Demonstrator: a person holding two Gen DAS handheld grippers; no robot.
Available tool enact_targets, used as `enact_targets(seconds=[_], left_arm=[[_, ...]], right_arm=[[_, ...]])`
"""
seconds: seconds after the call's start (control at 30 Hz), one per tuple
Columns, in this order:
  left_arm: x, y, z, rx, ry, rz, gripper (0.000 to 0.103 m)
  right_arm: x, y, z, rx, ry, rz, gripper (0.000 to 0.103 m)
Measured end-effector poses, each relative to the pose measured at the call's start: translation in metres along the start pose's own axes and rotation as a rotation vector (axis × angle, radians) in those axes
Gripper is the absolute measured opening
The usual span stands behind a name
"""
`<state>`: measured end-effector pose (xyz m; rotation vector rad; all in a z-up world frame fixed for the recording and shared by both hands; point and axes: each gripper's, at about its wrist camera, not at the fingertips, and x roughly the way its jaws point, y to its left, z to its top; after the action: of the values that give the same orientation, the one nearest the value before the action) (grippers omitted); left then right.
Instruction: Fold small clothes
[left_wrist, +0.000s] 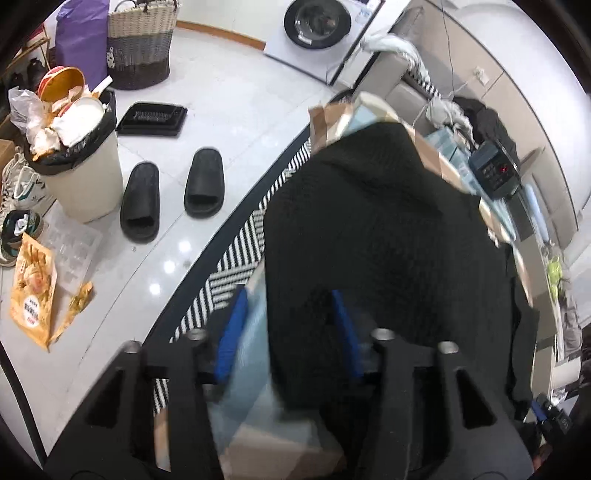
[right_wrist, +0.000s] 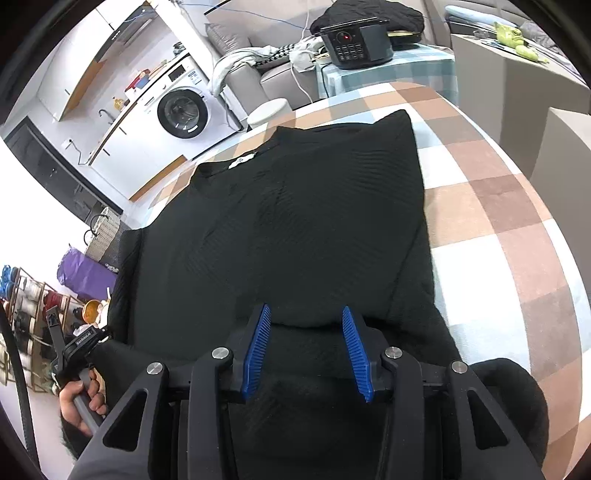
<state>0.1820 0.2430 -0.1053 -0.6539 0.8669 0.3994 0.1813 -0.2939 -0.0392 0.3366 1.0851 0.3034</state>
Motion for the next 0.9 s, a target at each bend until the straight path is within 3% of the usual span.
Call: enact_targets(seconds=[0.07, 0.1, 0.27, 0.47, 0.6, 0.73, 0.83, 0.9], left_arm=[[0.001, 0.004, 0.009, -0.004, -0.021, -0.004, 0.009], [0.002, 0.006, 0.013, -0.004, -0.025, -0.002, 0.007], [-0.007, 0.006, 0.038, 0.015, -0.071, 0.014, 0.005], [-0.056, -0.023, 0.069, 0.095, -0.159, -0.006, 0.005], [-0.084, -0.077, 0.082, 0.205, -0.193, -0.037, 0.005], [-0.097, -0.163, 0.074, 0.352, -0.195, -0.125, 0.005], [-0.086, -0.229, 0.050, 0.443, -0.108, -0.239, 0.007], [-0.075, -0.261, 0.028, 0.456, -0.023, -0.376, 0.015]], right_arm=[[-0.001, -0.003, -0.001, 0.009, -0.002, -0.003, 0.042], [-0.001, -0.004, -0.001, 0.012, -0.003, -0.003, 0.042], [-0.002, -0.011, -0.004, 0.036, -0.006, -0.006, 0.042], [-0.009, -0.015, -0.006, 0.058, -0.018, 0.010, 0.042], [-0.016, -0.017, -0.009, 0.077, -0.029, 0.041, 0.045], [-0.023, -0.017, -0.012, 0.076, -0.039, 0.075, 0.045], [-0.027, -0.018, -0.014, 0.075, -0.043, 0.084, 0.045], [-0.032, -0.021, -0.016, 0.076, -0.047, 0.086, 0.045]])
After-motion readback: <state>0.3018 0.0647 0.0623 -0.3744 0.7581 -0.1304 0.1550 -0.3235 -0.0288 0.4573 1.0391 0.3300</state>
